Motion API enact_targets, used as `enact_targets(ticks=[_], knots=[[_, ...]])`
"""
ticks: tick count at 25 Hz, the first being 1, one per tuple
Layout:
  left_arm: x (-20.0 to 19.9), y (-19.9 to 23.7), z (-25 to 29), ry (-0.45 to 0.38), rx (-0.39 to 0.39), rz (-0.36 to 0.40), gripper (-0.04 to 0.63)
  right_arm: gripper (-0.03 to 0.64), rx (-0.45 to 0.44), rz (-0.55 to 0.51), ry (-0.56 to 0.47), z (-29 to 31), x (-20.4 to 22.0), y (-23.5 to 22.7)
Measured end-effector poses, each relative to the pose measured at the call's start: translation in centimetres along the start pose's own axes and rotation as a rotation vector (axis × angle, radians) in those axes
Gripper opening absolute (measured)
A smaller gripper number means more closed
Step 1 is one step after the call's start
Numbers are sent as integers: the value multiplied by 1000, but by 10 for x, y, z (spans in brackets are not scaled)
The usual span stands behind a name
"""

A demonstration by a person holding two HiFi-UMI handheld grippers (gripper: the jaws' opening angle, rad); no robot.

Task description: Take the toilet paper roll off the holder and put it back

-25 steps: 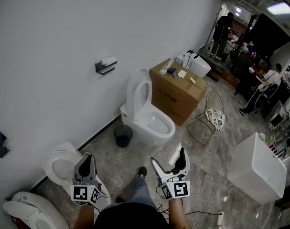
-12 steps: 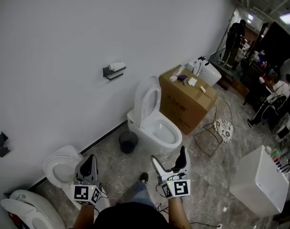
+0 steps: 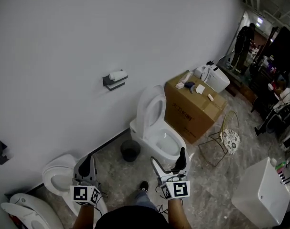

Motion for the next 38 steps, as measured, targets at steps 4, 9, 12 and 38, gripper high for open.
enact_targets(ticks=[4, 9, 12, 38], knots=[[2, -11, 40, -13, -6, 5, 3, 548, -10, 5, -1, 30, 5, -35], [-3, -31, 84, 0, -43, -4, 3, 548, -26, 15, 26, 66, 14, -76], [-1, -39, 109, 17, -74, 1, 3, 548, -37, 26, 44, 88, 21, -101], [12, -118, 225, 49, -162, 20, 3, 547, -146, 114, 51, 176, 55, -232]])
Point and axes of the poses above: the fingertips, and each gripper's own axes: z forward along the fingers, y to its left, x out of its underside, the point moved 8 cm from there along -z, backward along the fingers, and after that the axes turned 7 degrees about -x, right-handed, at the moved point
